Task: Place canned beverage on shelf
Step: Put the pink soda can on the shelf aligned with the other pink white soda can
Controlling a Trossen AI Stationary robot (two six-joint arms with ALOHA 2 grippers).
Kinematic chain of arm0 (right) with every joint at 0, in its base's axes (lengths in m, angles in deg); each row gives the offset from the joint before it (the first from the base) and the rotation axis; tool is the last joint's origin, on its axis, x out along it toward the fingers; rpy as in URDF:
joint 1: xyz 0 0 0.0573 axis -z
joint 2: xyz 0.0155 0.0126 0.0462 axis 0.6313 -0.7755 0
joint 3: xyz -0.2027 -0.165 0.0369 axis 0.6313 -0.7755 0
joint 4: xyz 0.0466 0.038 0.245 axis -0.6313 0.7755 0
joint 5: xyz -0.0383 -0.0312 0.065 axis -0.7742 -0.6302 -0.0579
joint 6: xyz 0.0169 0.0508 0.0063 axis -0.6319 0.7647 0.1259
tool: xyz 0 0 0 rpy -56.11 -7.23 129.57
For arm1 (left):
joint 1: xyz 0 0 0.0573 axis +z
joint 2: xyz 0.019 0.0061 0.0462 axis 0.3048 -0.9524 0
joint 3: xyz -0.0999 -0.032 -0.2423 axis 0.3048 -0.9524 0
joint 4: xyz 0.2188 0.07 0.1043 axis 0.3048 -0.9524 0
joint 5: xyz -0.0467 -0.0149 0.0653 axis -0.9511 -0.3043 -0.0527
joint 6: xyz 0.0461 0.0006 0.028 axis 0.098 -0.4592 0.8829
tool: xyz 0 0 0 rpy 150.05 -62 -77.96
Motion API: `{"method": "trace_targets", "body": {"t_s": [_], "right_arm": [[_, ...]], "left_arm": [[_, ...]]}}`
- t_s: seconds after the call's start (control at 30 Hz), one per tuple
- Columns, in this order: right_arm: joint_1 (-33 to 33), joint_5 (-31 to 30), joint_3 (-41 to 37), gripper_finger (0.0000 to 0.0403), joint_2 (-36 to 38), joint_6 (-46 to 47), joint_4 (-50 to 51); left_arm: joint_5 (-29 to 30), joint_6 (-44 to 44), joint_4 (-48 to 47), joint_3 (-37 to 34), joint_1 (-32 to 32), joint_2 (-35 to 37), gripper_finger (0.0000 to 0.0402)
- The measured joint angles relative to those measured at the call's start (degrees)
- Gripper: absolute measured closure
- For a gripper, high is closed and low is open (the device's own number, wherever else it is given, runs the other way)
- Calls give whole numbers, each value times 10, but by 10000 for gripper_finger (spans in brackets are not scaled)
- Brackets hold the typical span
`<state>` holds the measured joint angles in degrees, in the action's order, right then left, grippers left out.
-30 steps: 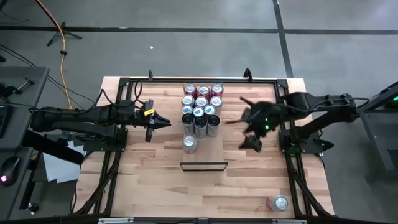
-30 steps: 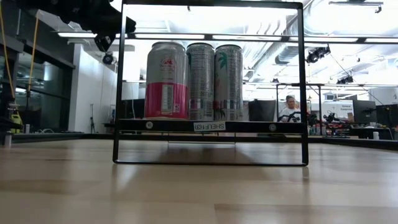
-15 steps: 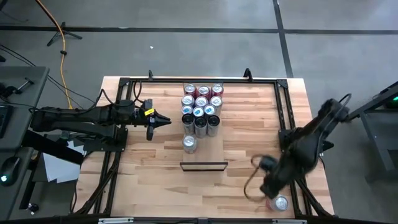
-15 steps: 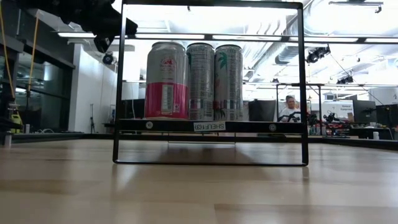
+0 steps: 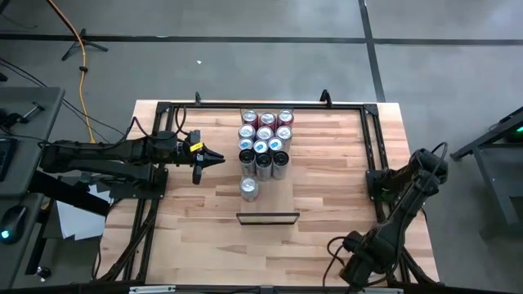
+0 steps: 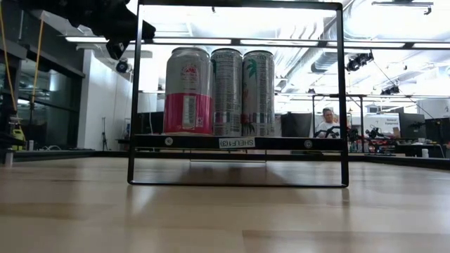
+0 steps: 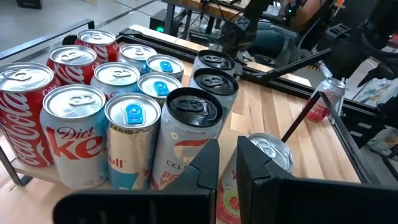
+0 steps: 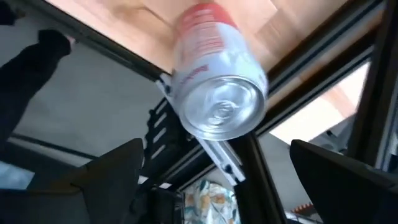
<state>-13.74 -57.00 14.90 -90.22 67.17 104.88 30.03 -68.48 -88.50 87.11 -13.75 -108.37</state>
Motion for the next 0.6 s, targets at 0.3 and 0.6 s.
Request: {"method": "trace_targets", "body": {"t_s": [0.3,0.6], "right_arm": [[-5,0,-64,11,7,8,-58],[-3,4,-154,11,27,2,-195]], "left_arm": [[0,0,1,0,0,0,401],[0,0,4,0,0,0,401]]}}
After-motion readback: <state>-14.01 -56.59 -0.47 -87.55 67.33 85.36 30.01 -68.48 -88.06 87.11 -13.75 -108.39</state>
